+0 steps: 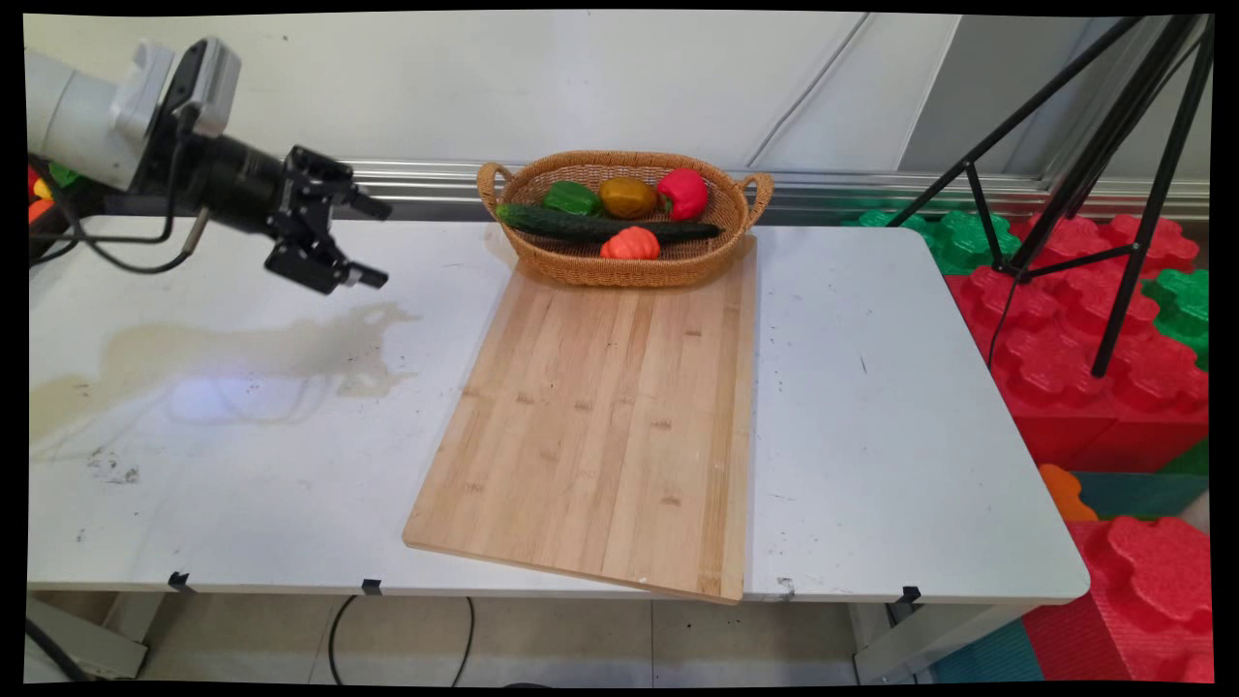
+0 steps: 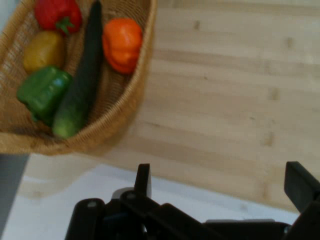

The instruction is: Pick up the cucumber from the vegetable basket

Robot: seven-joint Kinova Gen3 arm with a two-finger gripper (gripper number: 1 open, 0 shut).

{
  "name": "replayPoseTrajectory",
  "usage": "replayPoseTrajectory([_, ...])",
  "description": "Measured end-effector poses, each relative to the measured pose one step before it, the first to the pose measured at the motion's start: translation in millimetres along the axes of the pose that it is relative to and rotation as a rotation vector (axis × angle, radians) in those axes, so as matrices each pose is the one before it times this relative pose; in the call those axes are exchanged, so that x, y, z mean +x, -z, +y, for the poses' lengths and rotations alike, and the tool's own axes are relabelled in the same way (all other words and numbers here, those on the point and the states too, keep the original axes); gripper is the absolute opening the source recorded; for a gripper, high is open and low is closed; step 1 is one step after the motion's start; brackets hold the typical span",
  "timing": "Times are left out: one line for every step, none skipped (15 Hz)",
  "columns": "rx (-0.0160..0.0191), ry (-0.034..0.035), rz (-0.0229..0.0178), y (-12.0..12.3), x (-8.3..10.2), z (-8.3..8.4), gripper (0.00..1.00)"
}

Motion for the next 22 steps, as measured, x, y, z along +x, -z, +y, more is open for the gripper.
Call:
replayPoseTrajectory([0.01146, -0.00675, 0.00991, -1.96, 5.42, -4.41, 1.00])
replayPoseTrajectory([0.00912, -0.00594, 0.00973, -2.24, 4.73, -4.01, 1.00])
replayPoseTrajectory([0.00909, -0.00574, 0.01036, -2.78, 4.62, -4.31, 1.00])
replayPoseTrajectory([0.00459, -0.00349, 0.00594, -1.84, 2.48, -2.45, 1.00])
replayPoseTrajectory([0.00759, -0.00512, 0.00836, -2.74, 3.52, -3.73, 1.00])
replayPoseTrajectory([0.00927, -0.00606, 0.00867, -2.71, 3.61, -3.97, 1.00])
replayPoseTrajectory([0.00887, -0.00740, 0.00751, -2.73, 3.58, -3.77, 1.00])
replayPoseTrajectory([0.00932, -0.00733, 0.00747, -2.82, 3.59, -3.94, 1.00])
replayPoseTrajectory([0.01068, -0.00901, 0.00785, -3.64, 4.13, -4.68, 1.00])
replayPoseTrajectory([0.01041, -0.00969, 0.00610, -4.40, 4.21, -4.75, 1.00])
replayPoseTrajectory([0.00647, -0.00532, 0.00286, -2.64, 2.18, -2.76, 1.00])
replayPoseTrajectory([0.01000, -0.00810, 0.00304, -4.05, 3.14, -4.09, 1.00])
replayPoseTrajectory([0.01010, -0.00909, 0.00164, -4.47, 3.06, -4.13, 1.00])
replayPoseTrajectory([0.01125, -0.01066, 0.00029, -5.52, 3.16, -4.75, 1.00])
replayPoseTrajectory([0.01063, -0.01073, -0.00255, -5.85, 2.07, -4.47, 1.00])
replayPoseTrajectory([0.00856, -0.01130, -0.00511, -6.32, 1.18, -3.90, 1.00])
replayPoseTrajectory([0.00668, -0.01078, -0.00727, -6.81, 0.30, -3.34, 1.00])
replayPoseTrajectory([0.00505, -0.00932, -0.00722, -6.18, -0.20, -2.54, 1.00])
replayPoseTrajectory([0.00369, -0.00608, -0.00524, -4.17, -0.23, -1.57, 1.00])
replayPoseTrajectory([0.00628, -0.00758, -0.00826, -6.30, -0.54, -2.41, 1.00])
replayPoseTrajectory([0.00738, -0.00791, -0.00945, -7.51, -0.61, -2.65, 1.00])
replayPoseTrajectory([0.00724, -0.00721, -0.00966, -7.47, -0.70, -2.46, 1.00])
